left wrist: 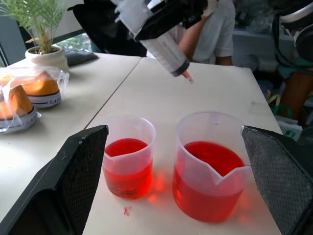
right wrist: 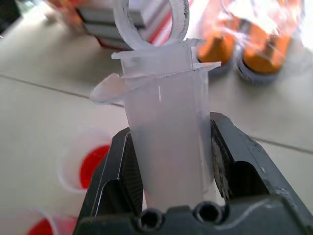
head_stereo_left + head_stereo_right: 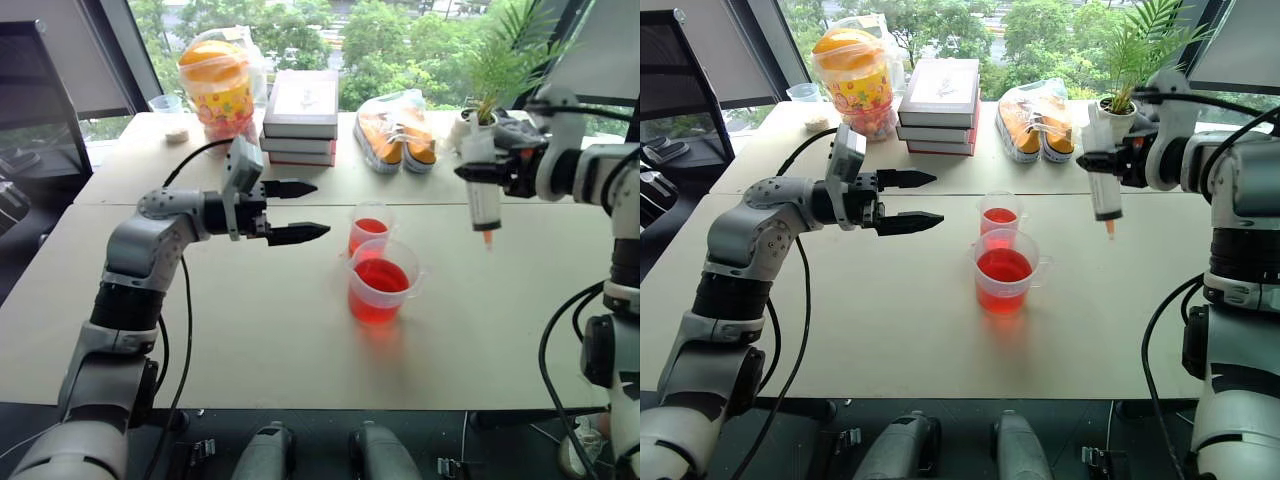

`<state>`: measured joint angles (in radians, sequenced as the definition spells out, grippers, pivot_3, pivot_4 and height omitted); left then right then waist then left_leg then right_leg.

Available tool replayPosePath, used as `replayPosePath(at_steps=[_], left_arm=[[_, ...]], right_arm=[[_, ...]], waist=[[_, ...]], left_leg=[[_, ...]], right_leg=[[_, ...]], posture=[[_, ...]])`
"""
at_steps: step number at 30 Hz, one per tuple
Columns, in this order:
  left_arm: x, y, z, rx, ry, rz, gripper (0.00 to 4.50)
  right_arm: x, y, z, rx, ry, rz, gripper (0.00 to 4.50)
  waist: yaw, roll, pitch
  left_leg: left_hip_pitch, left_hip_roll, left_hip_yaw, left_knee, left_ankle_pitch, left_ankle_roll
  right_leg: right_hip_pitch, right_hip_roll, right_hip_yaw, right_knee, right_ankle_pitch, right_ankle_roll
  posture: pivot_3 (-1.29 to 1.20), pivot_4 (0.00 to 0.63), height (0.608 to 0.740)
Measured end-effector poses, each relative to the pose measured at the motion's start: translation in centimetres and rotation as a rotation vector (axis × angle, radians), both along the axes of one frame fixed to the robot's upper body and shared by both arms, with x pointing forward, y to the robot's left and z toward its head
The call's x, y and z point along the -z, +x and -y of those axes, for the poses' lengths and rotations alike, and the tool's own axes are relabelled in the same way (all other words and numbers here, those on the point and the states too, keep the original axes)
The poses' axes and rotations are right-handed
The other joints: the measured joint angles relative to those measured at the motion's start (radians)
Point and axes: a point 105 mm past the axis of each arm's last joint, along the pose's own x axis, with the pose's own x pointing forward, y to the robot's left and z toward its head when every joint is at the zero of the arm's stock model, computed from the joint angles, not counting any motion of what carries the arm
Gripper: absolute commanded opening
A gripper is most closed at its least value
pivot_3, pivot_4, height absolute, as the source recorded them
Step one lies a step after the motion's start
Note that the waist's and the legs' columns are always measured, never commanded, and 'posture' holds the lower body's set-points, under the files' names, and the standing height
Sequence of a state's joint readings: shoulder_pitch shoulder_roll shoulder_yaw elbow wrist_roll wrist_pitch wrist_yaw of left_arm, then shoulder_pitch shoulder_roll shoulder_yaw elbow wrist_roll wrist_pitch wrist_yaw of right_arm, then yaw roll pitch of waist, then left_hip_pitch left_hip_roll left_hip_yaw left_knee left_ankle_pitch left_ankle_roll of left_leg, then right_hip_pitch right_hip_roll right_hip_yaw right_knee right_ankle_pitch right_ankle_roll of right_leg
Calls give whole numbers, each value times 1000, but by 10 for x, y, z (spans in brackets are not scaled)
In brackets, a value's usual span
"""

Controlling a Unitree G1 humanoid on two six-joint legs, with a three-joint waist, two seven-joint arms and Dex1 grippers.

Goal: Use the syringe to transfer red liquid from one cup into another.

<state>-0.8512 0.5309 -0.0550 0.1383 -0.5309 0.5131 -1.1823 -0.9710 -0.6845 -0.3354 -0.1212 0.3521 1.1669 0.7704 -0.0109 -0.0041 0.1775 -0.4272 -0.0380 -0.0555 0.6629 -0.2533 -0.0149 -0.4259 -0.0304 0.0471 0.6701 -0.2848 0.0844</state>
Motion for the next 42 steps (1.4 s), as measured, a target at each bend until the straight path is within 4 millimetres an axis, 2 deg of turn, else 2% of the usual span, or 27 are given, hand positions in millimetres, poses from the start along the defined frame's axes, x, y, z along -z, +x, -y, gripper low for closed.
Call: replayPosePath(at_steps=[3,6,7,9,15,23,32,36,42], left_arm=[[-1,3,2,13,-5,-3,4500],[3,6,1,24,3,-18,4500],[4,7,3,33,2,-25,4500],[0,6,10,60,-2,-18,4500],[-11,3,21,115,4,10,4500],[-18,1,37,166,-7,12,4500],[-29,-9,60,256,-48,-7,4500],[-31,-15,63,293,-53,-19,4500],[-27,-19,74,300,-21,-5,4500]], right_arm=[[-23,-26,-19,-86,153,231,1525],[-20,-52,-34,-199,231,275,1525],[-14,-58,-40,-223,242,277,1525],[12,-65,-51,-253,247,246,1525],[83,-65,-65,-211,242,163,1525],[128,-59,-78,-175,168,190,1525],[139,-58,-84,-164,120,215,1525],[139,-58,-84,-163,103,224,1525],[137,-58,-83,-163,85,229,1525]], waist=[[0,0,0],[0,0,0],[0,-1,0],[1,-1,-1],[-7,-1,-1],[-7,-1,-1],[-6,-1,-1],[-7,-1,-1],[-3,-1,-1]], left_leg=[[0,-1,0,2,0,0],[1,-1,0,3,0,0],[1,-1,0,3,0,0],[1,-1,-1,3,0,0],[2,-1,2,3,0,0],[5,-1,1,4,4,-3],[6,-1,1,4,4,-3],[6,-1,1,4,4,-4],[7,-1,1,4,4,-4]], right_leg=[[1,-1,0,1,0,1],[2,-1,0,1,1,1],[2,-1,0,2,1,1],[1,-1,0,2,1,1],[1,1,2,4,1,1],[1,2,2,11,1,1],[2,2,2,11,1,1],[2,2,2,12,1,1],[3,2,3,12,0,1]], posture=[[0,150,740],[0,150,740],[0,150,740],[0,150,740],[0,150,740],[0,150,740],[0,150,740],[0,150,740],[0,150,740]])
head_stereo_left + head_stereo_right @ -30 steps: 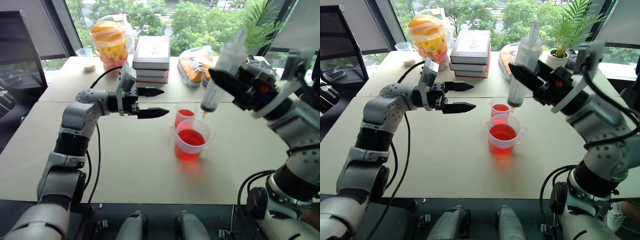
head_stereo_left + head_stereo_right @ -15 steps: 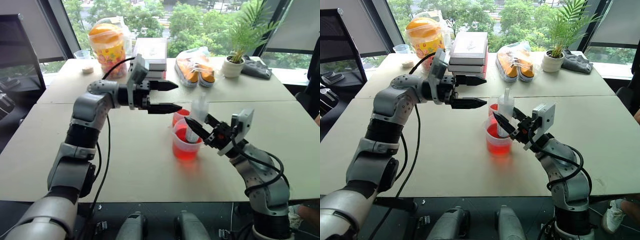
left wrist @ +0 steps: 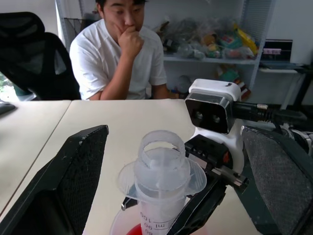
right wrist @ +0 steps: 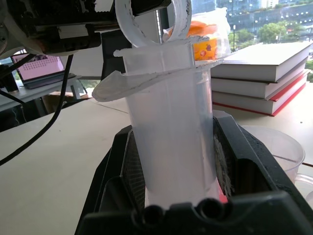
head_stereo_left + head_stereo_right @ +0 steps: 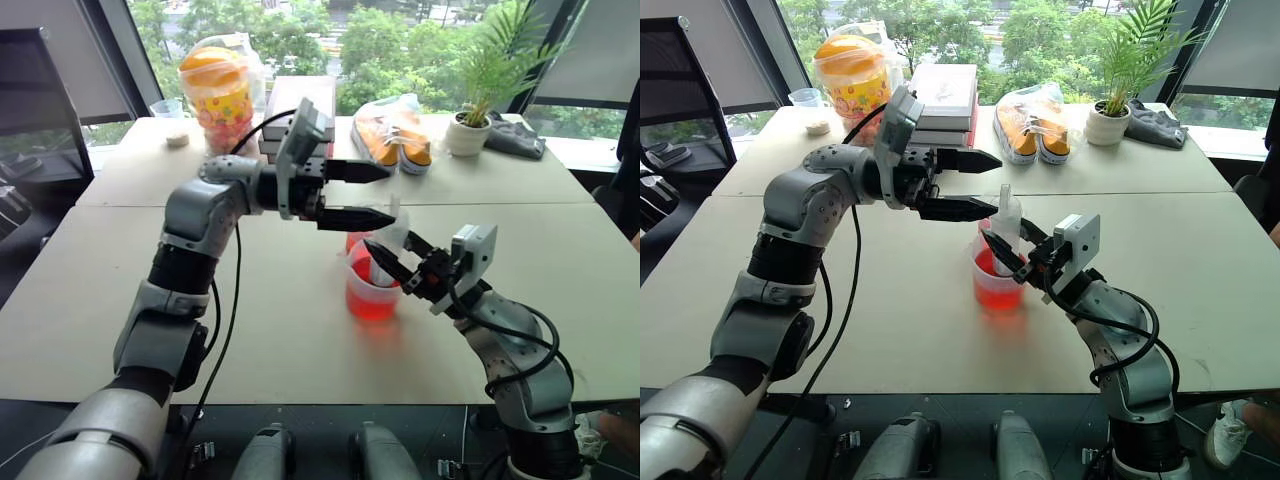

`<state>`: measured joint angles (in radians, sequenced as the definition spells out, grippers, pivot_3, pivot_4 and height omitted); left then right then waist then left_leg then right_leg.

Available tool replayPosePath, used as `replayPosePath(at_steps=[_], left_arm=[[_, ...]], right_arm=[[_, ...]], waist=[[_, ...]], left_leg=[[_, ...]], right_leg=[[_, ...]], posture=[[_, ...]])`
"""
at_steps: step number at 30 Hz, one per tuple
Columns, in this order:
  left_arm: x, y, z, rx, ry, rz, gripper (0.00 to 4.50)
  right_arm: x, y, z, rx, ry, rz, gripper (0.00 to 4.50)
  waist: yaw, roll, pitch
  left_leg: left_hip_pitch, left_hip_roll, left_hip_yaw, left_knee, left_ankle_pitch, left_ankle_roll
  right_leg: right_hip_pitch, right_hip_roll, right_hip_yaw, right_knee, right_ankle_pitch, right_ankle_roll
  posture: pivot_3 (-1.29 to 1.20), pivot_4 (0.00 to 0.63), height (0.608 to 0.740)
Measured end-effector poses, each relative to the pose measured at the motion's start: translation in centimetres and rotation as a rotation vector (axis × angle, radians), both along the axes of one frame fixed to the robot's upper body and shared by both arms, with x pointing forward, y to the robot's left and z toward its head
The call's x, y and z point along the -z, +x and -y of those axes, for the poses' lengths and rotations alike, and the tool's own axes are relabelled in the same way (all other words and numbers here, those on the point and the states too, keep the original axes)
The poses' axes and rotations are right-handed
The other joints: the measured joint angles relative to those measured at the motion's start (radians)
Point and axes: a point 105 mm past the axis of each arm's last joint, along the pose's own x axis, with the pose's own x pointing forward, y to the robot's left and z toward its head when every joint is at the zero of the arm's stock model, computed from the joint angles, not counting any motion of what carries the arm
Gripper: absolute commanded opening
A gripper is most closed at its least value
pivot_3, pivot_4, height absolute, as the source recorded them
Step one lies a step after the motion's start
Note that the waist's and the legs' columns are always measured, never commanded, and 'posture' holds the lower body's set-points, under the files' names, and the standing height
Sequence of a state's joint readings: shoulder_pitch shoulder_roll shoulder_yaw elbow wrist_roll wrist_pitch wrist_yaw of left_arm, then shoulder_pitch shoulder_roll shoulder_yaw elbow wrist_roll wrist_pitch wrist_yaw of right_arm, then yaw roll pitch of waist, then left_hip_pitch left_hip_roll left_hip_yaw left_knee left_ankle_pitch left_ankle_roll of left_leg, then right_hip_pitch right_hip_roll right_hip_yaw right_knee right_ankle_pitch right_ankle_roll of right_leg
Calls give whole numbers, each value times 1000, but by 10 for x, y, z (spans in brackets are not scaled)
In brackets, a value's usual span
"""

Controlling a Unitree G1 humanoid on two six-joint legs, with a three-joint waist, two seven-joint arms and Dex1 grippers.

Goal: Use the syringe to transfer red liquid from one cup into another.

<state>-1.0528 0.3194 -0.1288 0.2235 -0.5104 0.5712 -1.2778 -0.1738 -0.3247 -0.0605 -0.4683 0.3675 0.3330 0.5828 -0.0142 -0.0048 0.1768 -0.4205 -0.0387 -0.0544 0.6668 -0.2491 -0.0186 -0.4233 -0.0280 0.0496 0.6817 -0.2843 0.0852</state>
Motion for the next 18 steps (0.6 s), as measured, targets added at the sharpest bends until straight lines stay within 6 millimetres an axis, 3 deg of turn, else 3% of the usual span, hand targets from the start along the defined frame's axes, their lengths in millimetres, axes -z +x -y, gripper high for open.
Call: replayPosePath(at_steps=[6,18], left_arm=[[10,1,1,-14,21,-12,4500],[10,-10,-16,0,54,-51,4500]], right_arm=[[-6,2,0,-2,-2,20,1525],[-4,6,1,2,-13,1,1525]], waist=[[-5,0,0],[-2,0,0]], left_leg=[[1,0,0,0,0,0],[1,0,0,0,0,0]], right_leg=[[0,0,0,0,0,0],[1,0,0,0,0,0]], posture=[[0,150,740],[0,150,740]])
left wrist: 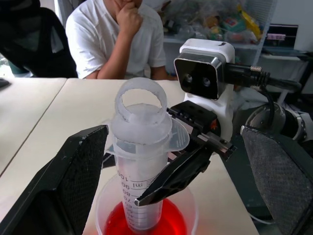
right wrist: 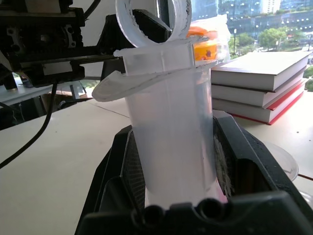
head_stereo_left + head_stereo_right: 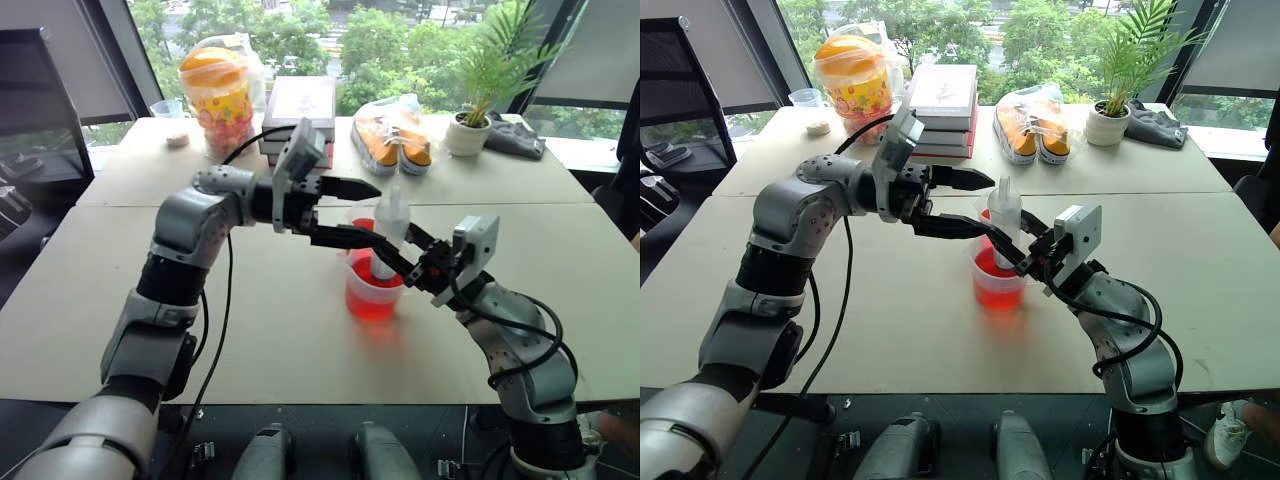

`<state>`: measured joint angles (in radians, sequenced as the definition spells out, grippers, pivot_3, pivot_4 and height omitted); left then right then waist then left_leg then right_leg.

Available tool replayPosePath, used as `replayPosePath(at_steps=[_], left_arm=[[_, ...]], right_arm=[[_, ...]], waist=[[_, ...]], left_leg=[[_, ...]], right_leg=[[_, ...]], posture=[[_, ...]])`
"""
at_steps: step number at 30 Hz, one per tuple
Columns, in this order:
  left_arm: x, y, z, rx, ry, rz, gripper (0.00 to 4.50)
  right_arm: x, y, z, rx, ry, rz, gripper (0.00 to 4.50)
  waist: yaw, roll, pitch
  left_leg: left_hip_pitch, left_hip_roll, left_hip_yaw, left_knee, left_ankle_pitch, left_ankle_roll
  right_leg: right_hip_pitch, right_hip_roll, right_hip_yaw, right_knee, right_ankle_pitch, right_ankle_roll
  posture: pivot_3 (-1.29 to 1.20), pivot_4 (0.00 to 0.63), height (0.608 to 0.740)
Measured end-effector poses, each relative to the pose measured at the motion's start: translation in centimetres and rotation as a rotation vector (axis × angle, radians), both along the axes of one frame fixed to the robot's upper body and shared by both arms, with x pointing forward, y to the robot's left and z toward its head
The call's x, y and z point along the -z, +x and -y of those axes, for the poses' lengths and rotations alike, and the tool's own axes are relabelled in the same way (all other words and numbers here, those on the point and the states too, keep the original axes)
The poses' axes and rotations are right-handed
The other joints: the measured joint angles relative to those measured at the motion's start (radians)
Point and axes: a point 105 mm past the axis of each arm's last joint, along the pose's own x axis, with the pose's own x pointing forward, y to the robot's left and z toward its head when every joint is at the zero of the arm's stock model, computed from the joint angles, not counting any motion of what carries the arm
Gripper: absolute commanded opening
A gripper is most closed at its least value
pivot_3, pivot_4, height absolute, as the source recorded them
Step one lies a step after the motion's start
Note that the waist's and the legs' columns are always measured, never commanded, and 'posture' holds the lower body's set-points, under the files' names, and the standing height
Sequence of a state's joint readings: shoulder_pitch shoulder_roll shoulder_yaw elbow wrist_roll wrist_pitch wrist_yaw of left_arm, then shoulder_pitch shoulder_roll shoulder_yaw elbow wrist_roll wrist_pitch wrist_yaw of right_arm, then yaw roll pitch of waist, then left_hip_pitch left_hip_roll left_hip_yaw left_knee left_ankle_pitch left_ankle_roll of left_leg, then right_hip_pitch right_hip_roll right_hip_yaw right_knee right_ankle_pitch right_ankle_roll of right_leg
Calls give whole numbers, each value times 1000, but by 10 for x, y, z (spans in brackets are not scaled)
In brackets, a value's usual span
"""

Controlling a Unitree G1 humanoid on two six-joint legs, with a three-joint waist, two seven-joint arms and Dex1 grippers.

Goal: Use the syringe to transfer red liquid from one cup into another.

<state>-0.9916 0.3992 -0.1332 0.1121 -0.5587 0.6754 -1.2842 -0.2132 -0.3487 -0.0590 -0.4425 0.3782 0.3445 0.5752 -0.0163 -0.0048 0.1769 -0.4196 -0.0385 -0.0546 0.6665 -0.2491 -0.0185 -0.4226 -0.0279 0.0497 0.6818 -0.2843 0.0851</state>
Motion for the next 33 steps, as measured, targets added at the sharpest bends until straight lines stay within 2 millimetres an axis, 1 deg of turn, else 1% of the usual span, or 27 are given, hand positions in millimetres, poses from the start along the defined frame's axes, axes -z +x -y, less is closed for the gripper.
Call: replayPosePath(at_steps=[3,11,14,18,21,22,27,33], left_arm=[[-1,-2,0,9,-3,-6,4500],[1,-8,19,54,-29,-26,4500],[4,-10,27,57,-25,-33,3664],[6,-4,29,12,-25,-35,1718],[7,1,27,-12,-29,-45,207],[7,2,26,-17,-33,-48,35],[6,5,26,-20,-40,-61,35],[-3,10,30,-15,-41,-62,35]], right_arm=[[2,1,0,-2,-6,-11,1525],[2,2,-2,-8,-13,-17,1525],[3,2,-2,-5,-14,-19,1525],[4,1,-1,-8,-25,-23,1525],[5,-1,-5,-27,-24,-30,1525],[5,-2,-6,-33,-25,-30,1525],[5,-2,-5,-29,-19,-34,1525],[2,-1,-3,-29,-14,-36,1525]], waist=[[1,0,0],[1,0,0],[2,0,0],[-1,0,0],[-1,0,0],[0,0,0],[3,0,0],[1,0,0]], left_leg=[[0,0,0,0,0,0],[0,0,0,0,0,0],[0,0,0,0,0,0],[0,0,0,0,0,0],[0,0,0,0,0,0],[0,0,0,0,0,0],[0,0,0,0,0,0],[1,0,0,0,0,0]], right_leg=[[0,0,0,0,0,0],[0,0,0,0,0,0],[0,0,0,0,0,0],[0,0,0,0,0,0],[0,0,0,0,0,0],[0,0,0,0,0,0],[1,0,0,0,0,0],[1,0,0,0,0,0]], posture=[[0,150,740],[0,150,740],[0,150,740],[0,150,740],[0,150,740],[0,150,740],[0,150,740],[0,150,740]])
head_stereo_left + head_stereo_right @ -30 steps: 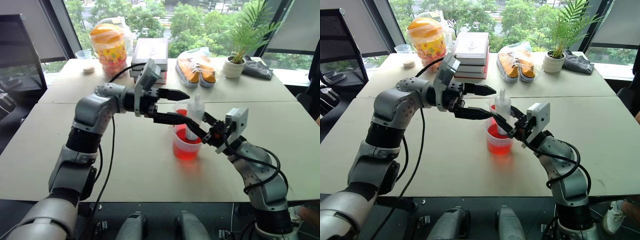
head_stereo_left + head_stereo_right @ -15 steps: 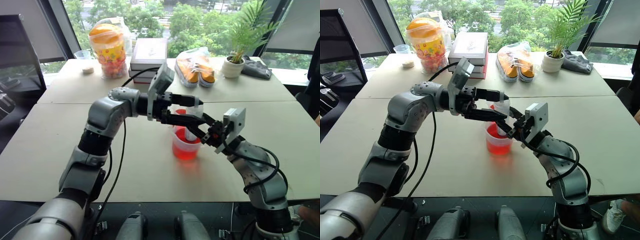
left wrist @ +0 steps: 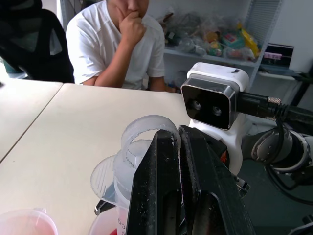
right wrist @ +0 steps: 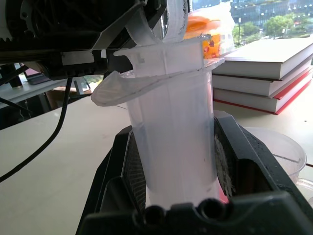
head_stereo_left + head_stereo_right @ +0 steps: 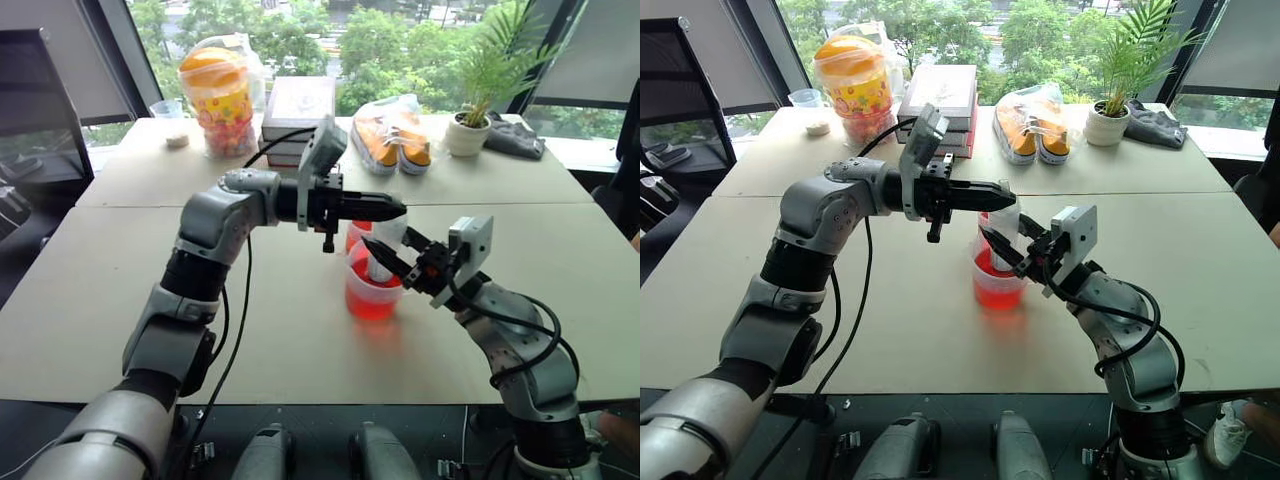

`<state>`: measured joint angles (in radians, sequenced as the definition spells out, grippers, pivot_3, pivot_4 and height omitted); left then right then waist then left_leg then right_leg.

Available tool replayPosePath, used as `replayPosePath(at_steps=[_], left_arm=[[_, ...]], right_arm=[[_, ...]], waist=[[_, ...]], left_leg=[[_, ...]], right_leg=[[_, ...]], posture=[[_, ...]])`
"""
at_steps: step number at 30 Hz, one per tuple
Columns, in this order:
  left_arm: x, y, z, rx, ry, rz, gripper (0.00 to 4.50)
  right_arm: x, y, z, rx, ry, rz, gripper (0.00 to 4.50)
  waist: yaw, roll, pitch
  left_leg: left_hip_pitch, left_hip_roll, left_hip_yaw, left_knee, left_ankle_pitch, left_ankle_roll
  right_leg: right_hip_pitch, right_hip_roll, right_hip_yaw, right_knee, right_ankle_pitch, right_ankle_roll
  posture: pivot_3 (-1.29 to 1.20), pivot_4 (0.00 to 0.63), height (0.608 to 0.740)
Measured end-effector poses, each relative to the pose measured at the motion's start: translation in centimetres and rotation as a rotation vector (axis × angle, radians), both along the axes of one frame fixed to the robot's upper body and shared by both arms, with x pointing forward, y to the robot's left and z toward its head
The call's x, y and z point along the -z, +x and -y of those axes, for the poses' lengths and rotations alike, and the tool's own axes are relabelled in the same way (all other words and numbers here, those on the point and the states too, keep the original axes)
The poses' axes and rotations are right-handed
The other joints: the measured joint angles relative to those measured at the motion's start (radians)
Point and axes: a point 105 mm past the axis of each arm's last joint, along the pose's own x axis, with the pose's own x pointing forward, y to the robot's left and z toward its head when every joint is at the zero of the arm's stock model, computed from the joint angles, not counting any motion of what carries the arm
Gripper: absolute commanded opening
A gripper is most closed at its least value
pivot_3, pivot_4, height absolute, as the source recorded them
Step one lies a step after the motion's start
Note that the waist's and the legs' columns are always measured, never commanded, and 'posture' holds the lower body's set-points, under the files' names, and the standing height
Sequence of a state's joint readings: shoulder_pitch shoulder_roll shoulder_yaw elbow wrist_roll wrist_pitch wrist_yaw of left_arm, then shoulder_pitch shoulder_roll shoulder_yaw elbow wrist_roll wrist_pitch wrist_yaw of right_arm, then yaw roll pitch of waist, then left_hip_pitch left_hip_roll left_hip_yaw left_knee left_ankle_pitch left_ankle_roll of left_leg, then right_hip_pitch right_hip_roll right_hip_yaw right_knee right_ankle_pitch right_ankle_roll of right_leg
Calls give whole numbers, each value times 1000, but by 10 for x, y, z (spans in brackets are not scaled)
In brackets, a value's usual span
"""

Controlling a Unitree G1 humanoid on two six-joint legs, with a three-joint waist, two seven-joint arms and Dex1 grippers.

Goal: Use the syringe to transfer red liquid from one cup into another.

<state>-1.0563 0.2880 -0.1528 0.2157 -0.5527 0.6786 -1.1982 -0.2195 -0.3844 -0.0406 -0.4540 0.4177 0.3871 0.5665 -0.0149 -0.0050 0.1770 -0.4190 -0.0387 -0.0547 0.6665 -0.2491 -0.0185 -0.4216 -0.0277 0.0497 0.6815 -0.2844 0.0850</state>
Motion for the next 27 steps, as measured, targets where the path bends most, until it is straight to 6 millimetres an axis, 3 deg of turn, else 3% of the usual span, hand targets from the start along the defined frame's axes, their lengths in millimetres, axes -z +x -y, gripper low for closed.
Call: replayPosePath(at_steps=[27], left_arm=[[-13,9,-2,-9,-33,29,35]], right_arm=[[1,5,2,-3,-10,-34,1525]], waist=[[-2,0,0]], left_leg=[[0,0,0,0,0,0]], right_leg=[[0,0,0,0,0,0]], posture=[[0,150,740]])
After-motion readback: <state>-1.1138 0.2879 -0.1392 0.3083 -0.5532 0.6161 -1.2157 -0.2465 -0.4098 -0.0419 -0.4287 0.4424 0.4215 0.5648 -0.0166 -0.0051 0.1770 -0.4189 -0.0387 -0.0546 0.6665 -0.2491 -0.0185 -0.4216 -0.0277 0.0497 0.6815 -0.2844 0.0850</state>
